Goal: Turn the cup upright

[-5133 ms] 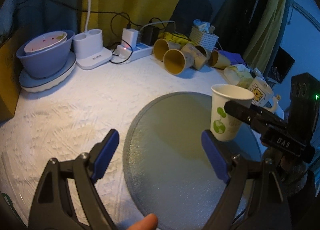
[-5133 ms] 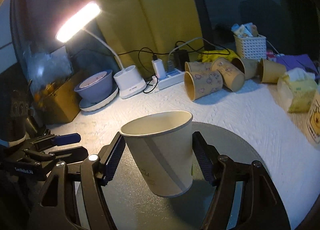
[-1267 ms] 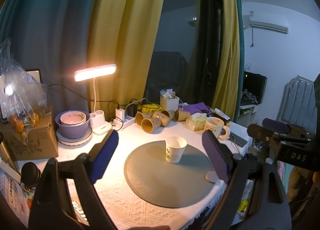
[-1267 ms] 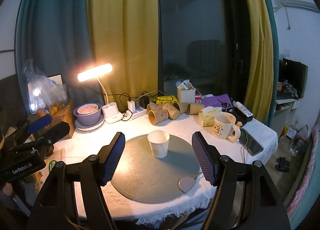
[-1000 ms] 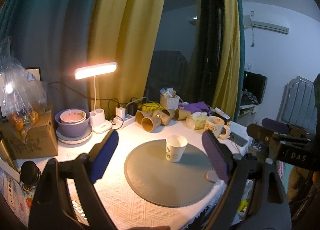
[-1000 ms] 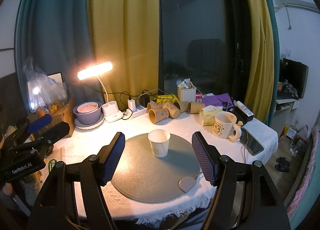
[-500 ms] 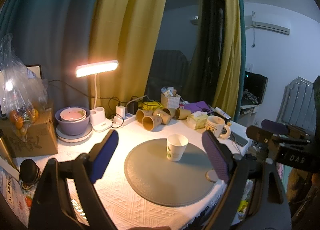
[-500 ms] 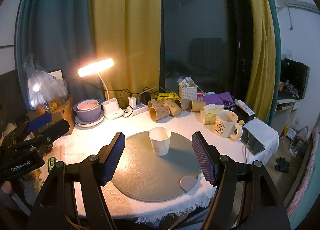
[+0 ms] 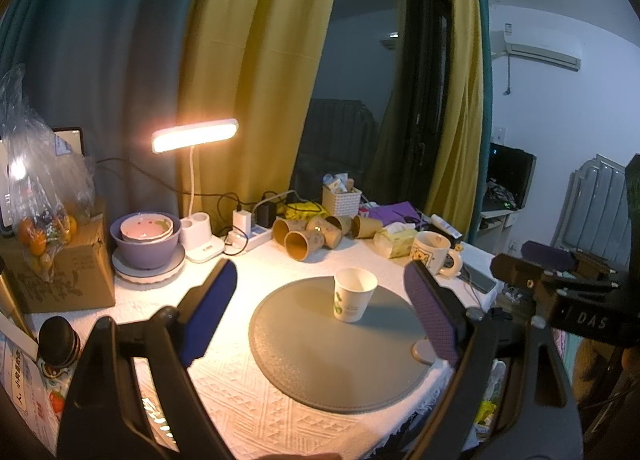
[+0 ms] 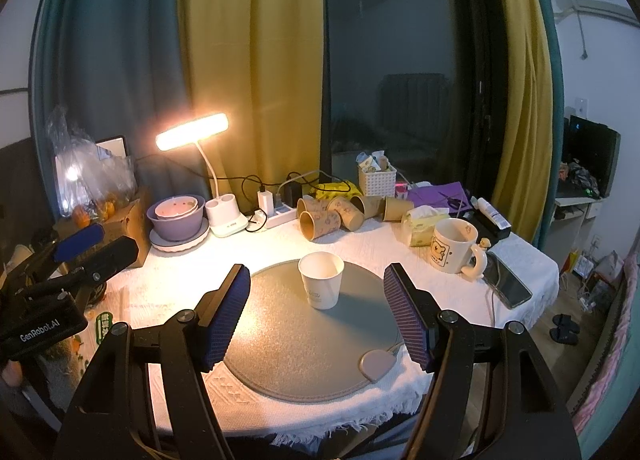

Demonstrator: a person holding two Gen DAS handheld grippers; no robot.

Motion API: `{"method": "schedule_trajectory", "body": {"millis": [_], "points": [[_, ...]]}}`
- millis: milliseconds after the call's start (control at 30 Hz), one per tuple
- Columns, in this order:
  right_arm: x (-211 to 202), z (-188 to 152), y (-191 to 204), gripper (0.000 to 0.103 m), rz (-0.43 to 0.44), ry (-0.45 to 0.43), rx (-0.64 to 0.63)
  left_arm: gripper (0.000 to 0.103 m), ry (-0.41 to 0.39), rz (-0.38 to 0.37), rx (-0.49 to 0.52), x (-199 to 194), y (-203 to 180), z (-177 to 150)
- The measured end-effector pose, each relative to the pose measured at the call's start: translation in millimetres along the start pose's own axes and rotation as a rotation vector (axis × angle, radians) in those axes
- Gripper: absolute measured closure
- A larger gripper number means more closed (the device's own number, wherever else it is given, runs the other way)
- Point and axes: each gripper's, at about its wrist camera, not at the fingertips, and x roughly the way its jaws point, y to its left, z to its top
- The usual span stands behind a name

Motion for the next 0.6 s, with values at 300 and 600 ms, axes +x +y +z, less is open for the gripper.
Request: {"method": "schedule_trajectory", "body": {"millis": [300,600], "points": [[-0.1,-2.6,1.7,0.031,-0.001,0.003,-0.002,0.016,0.000,-0.002,-0.001,0.1,1.2,0.0],[0.6,-6.8,3.2,0.031,0.004,0.008,-0.002,0.016,0.001,-0.003,-0.002,0.4,1.8,0.4]]}}
